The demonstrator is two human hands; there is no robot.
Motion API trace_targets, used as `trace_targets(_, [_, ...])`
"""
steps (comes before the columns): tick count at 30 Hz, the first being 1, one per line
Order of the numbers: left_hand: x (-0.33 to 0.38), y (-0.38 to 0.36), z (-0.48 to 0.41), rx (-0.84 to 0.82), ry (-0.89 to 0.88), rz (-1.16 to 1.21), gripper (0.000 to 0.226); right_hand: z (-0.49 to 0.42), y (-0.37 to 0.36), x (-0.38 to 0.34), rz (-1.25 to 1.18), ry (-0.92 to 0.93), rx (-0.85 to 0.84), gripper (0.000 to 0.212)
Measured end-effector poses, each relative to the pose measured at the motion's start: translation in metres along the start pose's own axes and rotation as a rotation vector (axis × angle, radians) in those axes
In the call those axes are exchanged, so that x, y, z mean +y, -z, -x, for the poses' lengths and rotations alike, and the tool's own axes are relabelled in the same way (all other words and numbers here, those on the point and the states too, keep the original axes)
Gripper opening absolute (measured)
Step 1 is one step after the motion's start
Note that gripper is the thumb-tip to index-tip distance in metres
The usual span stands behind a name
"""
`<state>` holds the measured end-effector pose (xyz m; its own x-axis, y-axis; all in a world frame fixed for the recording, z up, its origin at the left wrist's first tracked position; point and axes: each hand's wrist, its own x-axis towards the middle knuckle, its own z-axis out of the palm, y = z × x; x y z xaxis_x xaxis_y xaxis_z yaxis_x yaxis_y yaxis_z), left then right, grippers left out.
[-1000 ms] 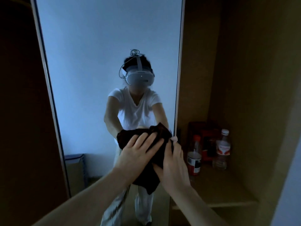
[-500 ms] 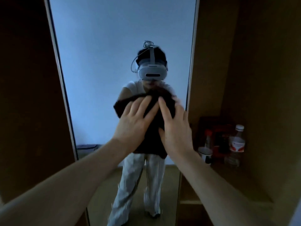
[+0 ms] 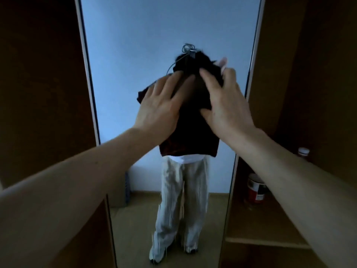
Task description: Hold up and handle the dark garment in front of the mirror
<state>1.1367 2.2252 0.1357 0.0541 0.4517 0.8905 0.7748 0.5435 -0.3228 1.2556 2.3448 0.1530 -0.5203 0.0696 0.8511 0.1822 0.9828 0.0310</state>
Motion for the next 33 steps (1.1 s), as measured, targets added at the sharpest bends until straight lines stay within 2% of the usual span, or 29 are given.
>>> trace_targets(3, [0.007,-0.011,0.006,0.018,0.043,0.041,0.065,0.008,-0.015,-0.002,0.016,-0.025,0.070,0.072])
trace_targets(5, [0.015,-0.022,0.037,-0.031,0.018,0.039,0.069,0.038,-0.038,-0.005,0.008,-0.031,0.064,0.076])
trace_targets(8, [0.029,-0.033,0.100,-0.193,-0.069,0.036,0.073,0.102,-0.070,-0.004,0.007,-0.012,-0.049,0.085])
trace_targets(10, [0.044,-0.035,0.135,-0.333,-0.103,-0.009,0.076,0.139,-0.080,-0.006,-0.022,-0.018,-0.173,0.083])
trace_targets(12, [0.055,-0.033,0.150,-0.389,-0.082,-0.032,0.068,0.151,-0.079,-0.005,-0.042,-0.020,-0.232,0.076])
trace_targets(17, [0.057,-0.021,0.086,-0.286,-0.031,0.051,0.061,0.102,-0.035,0.022,0.100,-0.009,-0.249,0.070])
trace_targets(20, [0.058,-0.014,0.010,-0.210,-0.026,0.044,0.065,0.047,0.005,0.044,0.146,-0.014,-0.143,0.068])
trace_targets(24, [0.057,-0.006,-0.052,-0.215,-0.008,0.031,0.077,0.000,0.032,0.055,0.159,-0.062,-0.007,0.063])
trace_targets(27, [0.063,-0.015,-0.035,-0.203,-0.097,0.001,0.085,0.028,0.016,0.054,0.113,-0.133,-0.022,0.068])
trace_targets(29, [0.073,-0.029,0.001,-0.217,-0.171,-0.009,0.087,0.069,-0.005,0.053,0.064,-0.170,-0.090,0.073])
trace_targets(33, [0.096,-0.048,0.080,-0.326,-0.278,-0.048,0.071,0.152,-0.044,0.041,0.027,-0.256,-0.254,0.080])
